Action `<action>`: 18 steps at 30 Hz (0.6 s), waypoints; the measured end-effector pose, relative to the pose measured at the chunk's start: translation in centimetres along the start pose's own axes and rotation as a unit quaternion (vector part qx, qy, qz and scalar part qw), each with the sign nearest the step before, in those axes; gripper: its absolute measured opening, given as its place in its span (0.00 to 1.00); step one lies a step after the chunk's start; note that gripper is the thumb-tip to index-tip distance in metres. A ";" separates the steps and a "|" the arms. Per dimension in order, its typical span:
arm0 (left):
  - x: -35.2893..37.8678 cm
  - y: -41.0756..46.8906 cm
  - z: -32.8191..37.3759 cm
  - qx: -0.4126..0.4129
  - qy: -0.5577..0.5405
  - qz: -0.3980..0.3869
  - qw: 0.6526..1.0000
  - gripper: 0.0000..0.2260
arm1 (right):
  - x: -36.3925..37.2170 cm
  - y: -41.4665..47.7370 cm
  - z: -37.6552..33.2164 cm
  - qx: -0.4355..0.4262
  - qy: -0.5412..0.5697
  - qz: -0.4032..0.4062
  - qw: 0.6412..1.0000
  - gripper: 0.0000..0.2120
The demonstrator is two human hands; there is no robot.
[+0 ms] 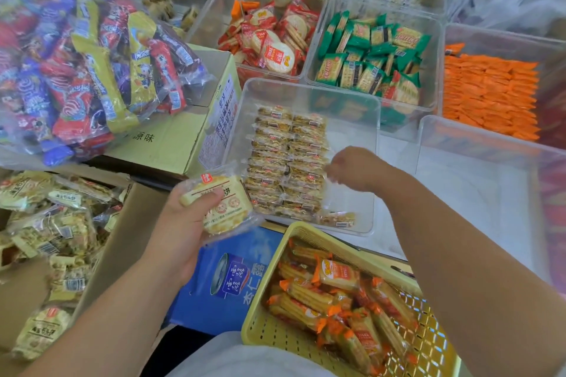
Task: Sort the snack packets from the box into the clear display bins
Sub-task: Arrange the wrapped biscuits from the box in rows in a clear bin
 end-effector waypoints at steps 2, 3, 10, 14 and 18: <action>0.1 1.8 0.3 -0.001 0.031 0.008 0.999 0.19 | -1.7 0.3 1.9 0.047 0.173 0.169 0.969 0.24; 0.3 2.6 0.2 -0.007 0.043 0.008 0.999 0.19 | -1.0 0.7 3.0 0.068 0.280 0.197 0.937 0.26; 0.4 6.0 -0.8 -0.052 0.045 -0.027 0.997 0.15 | 7.2 6.3 4.4 0.117 0.630 0.097 0.762 0.31; 0.6 6.5 -1.2 -0.056 0.052 -0.042 0.996 0.17 | 8.3 7.2 2.3 0.081 0.644 0.115 0.752 0.25; 0.4 6.8 -1.2 -0.046 0.056 -0.047 0.996 0.24 | 8.8 7.7 1.3 0.059 0.632 0.119 0.764 0.23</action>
Point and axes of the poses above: each hand's wrist, its own y-axis towards the middle knuckle, its own x-axis out of the palm, z = x × y, the point moved 9 cm from there along y, towards the middle knuckle, and after that the axes turned 9 degrees about -z, right-handed, at the moved point
